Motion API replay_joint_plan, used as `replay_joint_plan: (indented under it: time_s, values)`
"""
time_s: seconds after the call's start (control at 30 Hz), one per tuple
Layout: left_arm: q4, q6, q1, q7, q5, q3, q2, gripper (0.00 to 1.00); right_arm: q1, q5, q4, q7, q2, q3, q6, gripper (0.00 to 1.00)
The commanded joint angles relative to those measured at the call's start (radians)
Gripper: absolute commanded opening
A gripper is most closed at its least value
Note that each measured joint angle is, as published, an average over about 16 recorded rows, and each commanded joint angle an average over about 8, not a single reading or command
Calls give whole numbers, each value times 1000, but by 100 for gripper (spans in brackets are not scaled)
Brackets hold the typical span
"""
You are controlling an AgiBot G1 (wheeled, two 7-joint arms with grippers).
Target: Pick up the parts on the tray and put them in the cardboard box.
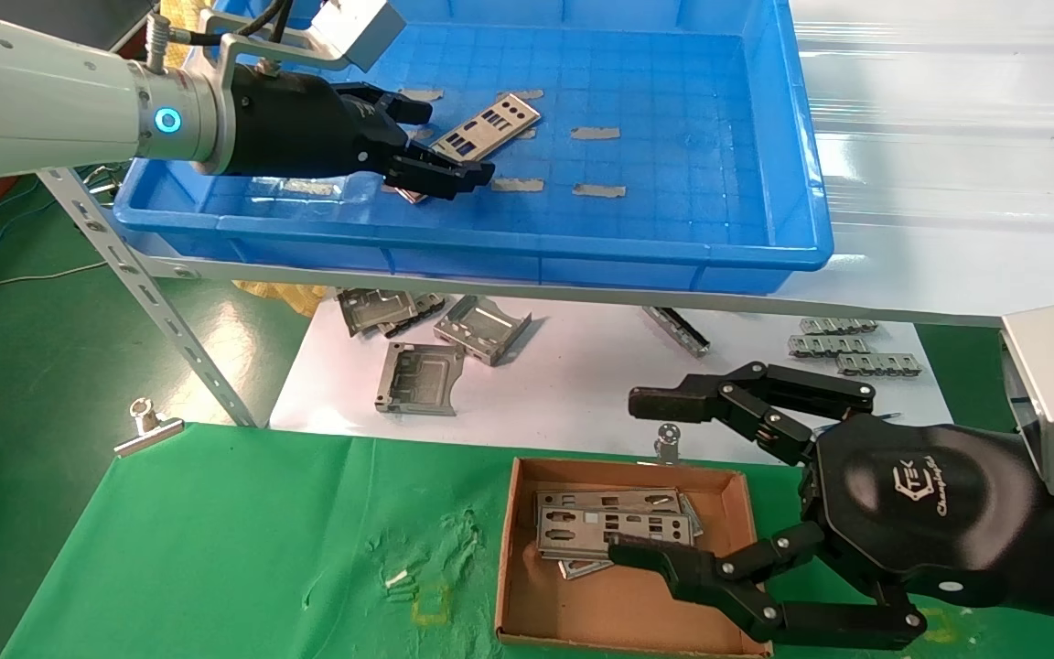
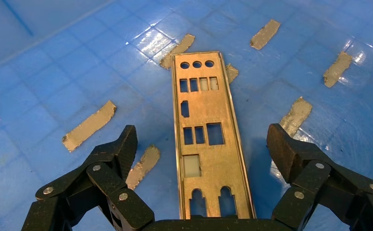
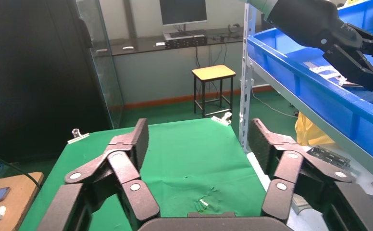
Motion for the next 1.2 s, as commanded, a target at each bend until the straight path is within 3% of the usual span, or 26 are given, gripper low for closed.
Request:
replay_joint_plan:
  time_s: [0.03, 1.2]
  values:
    - [-1, -3, 0, -1, 2, 2, 1, 0, 0, 0, 0, 0, 0, 0, 0, 100]
    - [-34, -8, 4, -39, 9, 20, 5, 0, 0, 0, 0, 0, 0, 0, 0, 100]
